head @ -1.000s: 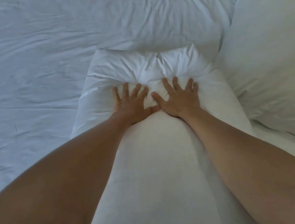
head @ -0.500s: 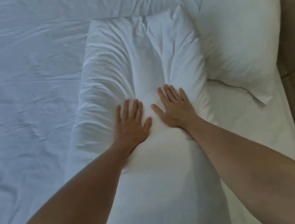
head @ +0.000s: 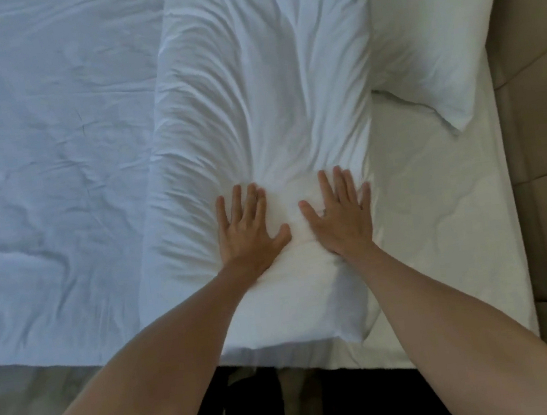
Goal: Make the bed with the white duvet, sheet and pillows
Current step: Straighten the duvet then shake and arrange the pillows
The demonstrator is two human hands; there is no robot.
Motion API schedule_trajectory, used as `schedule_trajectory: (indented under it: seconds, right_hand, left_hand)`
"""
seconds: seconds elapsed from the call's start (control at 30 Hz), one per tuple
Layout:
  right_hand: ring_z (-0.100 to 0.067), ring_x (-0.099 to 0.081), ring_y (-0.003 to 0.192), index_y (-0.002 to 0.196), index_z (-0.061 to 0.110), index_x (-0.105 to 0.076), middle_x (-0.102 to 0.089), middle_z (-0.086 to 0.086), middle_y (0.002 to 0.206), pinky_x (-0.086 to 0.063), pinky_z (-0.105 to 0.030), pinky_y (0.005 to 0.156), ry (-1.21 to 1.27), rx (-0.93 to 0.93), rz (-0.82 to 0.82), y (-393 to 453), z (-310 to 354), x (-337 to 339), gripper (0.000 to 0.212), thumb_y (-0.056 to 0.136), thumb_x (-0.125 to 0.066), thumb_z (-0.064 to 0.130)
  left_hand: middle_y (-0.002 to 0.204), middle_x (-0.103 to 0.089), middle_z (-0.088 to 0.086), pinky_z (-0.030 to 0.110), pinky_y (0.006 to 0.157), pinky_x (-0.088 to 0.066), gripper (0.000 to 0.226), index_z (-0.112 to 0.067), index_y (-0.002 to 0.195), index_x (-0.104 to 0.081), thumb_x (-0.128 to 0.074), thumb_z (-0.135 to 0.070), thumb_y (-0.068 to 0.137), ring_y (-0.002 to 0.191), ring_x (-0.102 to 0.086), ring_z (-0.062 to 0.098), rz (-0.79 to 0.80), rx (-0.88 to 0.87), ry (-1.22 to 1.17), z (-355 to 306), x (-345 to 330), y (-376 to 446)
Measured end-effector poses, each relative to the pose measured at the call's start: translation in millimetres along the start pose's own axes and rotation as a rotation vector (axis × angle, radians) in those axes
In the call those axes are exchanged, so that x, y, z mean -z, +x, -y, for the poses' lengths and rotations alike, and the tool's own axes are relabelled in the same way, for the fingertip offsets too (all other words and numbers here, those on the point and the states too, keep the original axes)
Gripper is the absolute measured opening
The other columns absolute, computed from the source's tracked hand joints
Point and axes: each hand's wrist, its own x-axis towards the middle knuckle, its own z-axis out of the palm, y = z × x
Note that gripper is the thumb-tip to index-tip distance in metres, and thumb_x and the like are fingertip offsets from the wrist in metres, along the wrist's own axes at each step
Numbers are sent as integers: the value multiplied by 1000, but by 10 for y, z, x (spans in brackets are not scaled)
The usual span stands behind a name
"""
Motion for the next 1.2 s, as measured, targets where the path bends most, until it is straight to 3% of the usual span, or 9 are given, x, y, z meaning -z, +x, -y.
schedule_trajectory:
  seconds: [0.13, 0.23, 0.4, 0.57, 0.67, 0.8, 0.97, 1.1, 1.2]
  right_hand:
    - [-25, 12, 151, 149, 51, 7, 16, 4, 163, -4, -71, 111, 359, -370, 32, -121, 34, 191, 103, 69, -49, 86]
    - [-34, -9, 150, 148, 49, 16, 1, -7, 164, -16, -63, 115, 639, -599, 140, -84, 20, 284, 131, 54, -68, 84]
    - [-29, -36, 141, 156, 24, -7, -31, -7, 157, -30, -41, 116, 788, -692, 215, 78, -109, 233, 136, 51, -74, 81]
    - [-29, -44, 135, 153, 20, -16, -39, -9, 151, -35, -40, 113, 815, -721, 217, 144, -70, 125, 136, 46, -71, 85]
    - [-30, -37, 140, 155, 25, -7, -30, -11, 157, -31, -45, 116, 779, -713, 218, 251, -63, 95, 147, 38, -60, 96]
    - [-29, -43, 135, 153, 25, -8, -35, -9, 154, -33, -39, 113, 832, -691, 176, 422, -83, 79, 126, 58, -65, 85]
    - [-26, -45, 133, 151, 36, -10, -37, -6, 152, -36, -41, 112, 890, -637, 156, 594, -182, 0, 135, 41, -67, 90]
    - [-24, -43, 135, 152, 36, -11, -37, -4, 153, -35, -37, 112, 866, -604, 126, 796, -382, -115, 132, 46, -74, 83]
    - [-26, -43, 136, 154, 22, -17, -38, -8, 152, -32, -36, 112, 840, -646, 134, 959, -441, -218, 129, 54, -75, 78]
  left_hand:
    - [164, 15, -3, 68, 106, 20, 109, -37, 155, 4, -38, -89, 69, 148, 23, 27, 146, 149, -71, 313, 196, 110]
    - [158, 33, -2, 74, 99, 19, 125, -47, 149, 18, -49, -95, 54, 142, 35, 30, 217, 299, -194, 573, 333, 284]
    - [158, 31, 9, 81, 101, -2, 142, -47, 144, 29, -70, -83, 49, 146, 26, 30, 311, 444, -252, 889, 437, 622]
    - [155, 33, 19, 77, 104, 1, 155, -48, 140, 35, -75, -83, 36, 144, 28, 36, 245, 565, -334, 1061, 393, 712]
    - [157, 22, 24, 72, 108, -2, 155, -50, 141, 29, -75, -83, 32, 147, 16, 40, 182, 666, -433, 1123, 360, 790]
    - [154, -17, 23, 58, 112, -15, 159, -46, 146, 19, -62, -92, 17, 143, -18, 38, 128, 785, -405, 1298, 241, 979]
    - [146, -38, 14, 50, 109, -26, 146, -26, 150, -8, -78, -80, 34, 137, -35, 33, 98, 793, -488, 1370, 157, 1189]
    - [143, -45, 16, 50, 109, -35, 140, -12, 146, -18, -81, -76, 38, 134, -42, 37, 89, 767, -582, 1372, 104, 1299]
    - [139, -50, 18, 46, 105, -40, 133, -7, 147, -21, -81, -73, 48, 130, -48, 37, 82, 795, -527, 1271, 125, 1265]
